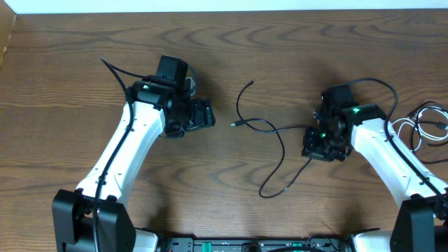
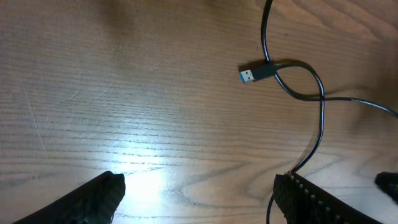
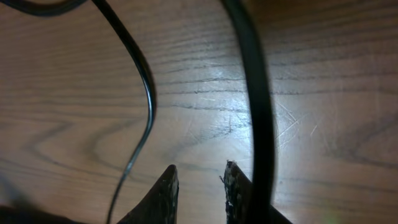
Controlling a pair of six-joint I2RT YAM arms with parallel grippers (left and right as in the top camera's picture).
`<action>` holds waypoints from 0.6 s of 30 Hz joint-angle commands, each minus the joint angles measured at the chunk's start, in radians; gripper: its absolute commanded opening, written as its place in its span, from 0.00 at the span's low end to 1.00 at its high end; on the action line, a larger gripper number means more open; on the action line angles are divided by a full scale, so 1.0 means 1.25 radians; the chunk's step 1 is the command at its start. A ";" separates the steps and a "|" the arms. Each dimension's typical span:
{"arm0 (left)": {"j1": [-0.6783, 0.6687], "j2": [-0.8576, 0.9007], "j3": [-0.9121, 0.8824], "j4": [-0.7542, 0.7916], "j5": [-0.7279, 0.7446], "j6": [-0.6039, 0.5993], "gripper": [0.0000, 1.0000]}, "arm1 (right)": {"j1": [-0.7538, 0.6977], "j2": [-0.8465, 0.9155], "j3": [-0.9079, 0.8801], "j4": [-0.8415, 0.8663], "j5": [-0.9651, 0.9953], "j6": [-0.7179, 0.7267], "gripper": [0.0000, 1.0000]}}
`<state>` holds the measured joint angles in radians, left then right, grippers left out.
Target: Untangle cables
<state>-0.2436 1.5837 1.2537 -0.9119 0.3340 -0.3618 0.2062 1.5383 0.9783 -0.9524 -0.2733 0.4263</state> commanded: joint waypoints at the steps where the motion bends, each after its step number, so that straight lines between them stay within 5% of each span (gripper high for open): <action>1: 0.004 -0.007 0.014 -0.006 -0.009 0.011 0.82 | -0.022 -0.005 0.097 -0.008 -0.005 0.002 0.21; 3: 0.004 -0.007 0.014 -0.006 -0.009 0.011 0.82 | -0.030 -0.005 0.138 -0.020 -0.005 -0.011 0.19; 5: 0.004 -0.007 0.014 -0.006 -0.009 0.011 0.82 | -0.034 -0.005 0.170 -0.033 -0.002 -0.014 0.01; 18: 0.004 -0.007 0.014 -0.006 -0.009 0.011 0.82 | -0.034 -0.005 0.193 -0.007 0.025 -0.068 0.01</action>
<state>-0.2436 1.5837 1.2537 -0.9161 0.3340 -0.3618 0.1684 1.5379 1.2053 -0.9791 -0.2722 0.3954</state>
